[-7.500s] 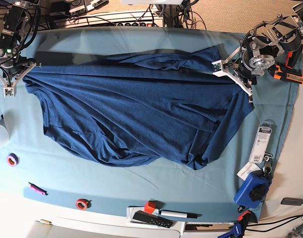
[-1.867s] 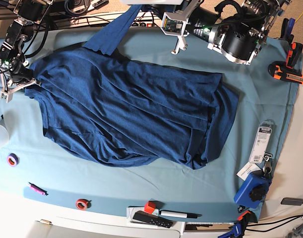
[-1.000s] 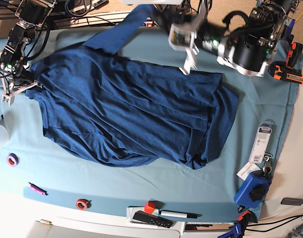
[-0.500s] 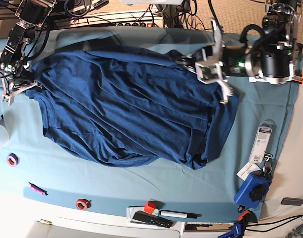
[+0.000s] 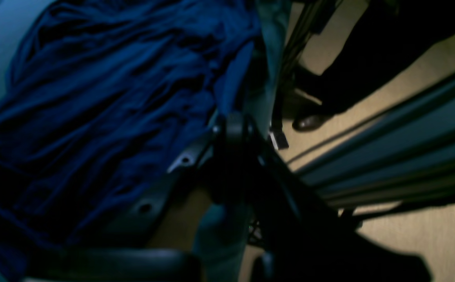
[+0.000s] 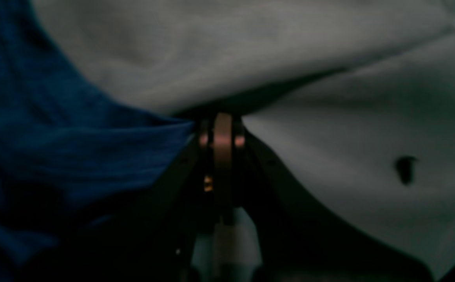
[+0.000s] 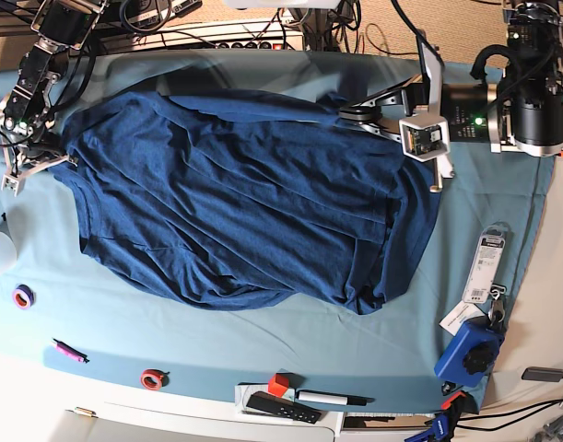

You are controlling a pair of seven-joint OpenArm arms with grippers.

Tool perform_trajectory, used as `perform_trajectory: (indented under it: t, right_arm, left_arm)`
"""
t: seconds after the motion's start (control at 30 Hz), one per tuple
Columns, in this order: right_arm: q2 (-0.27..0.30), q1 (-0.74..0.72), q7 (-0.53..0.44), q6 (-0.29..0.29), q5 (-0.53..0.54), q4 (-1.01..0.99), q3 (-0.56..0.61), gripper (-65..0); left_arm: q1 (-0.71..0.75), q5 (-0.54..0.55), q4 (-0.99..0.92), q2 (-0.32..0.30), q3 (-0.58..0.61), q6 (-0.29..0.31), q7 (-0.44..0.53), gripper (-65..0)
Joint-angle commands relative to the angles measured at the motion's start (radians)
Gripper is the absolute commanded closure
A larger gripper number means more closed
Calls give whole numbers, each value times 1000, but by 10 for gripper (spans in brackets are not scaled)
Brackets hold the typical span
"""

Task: Layout the t-shirt on the table in an organized manner, then fold the t-shirt properly
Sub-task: 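Lower the sleeve and grasp the shirt edge with the left gripper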

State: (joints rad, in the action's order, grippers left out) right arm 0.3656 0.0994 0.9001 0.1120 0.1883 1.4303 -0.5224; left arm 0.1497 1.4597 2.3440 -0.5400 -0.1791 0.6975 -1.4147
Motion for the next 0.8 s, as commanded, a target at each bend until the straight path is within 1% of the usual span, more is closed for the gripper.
perform_trajectory:
  t: [0.0, 0.17, 0.3, 0.57, 0.67, 0.77]
  right_arm:
    - [17, -3, 14, -19, -26, 3, -3, 0]
    - [17, -3, -3, -100, -91, 3, -3, 0]
    - [17, -3, -19, -145, -135, 3, -3, 0]
    - [16, -2, -21, -146, -135, 3, -3, 0]
    - [16, -2, -14, -146, -113, 3, -3, 0]
    - [21, -3, -27, -148, -132, 3, -6, 0]
  left_arm:
    - [-9, 24, 12, -21, -8, 1, 18, 0]
    - [-8, 24, 12, -68, -8, 1, 18, 0]
    - [-8, 24, 12, -95, -8, 1, 18, 0]
    - [-8, 24, 12, -102, -8, 1, 18, 0]
    - [-8, 24, 12, -102, -8, 1, 18, 0]
    - [-3, 24, 12, -102, -8, 1, 18, 0]
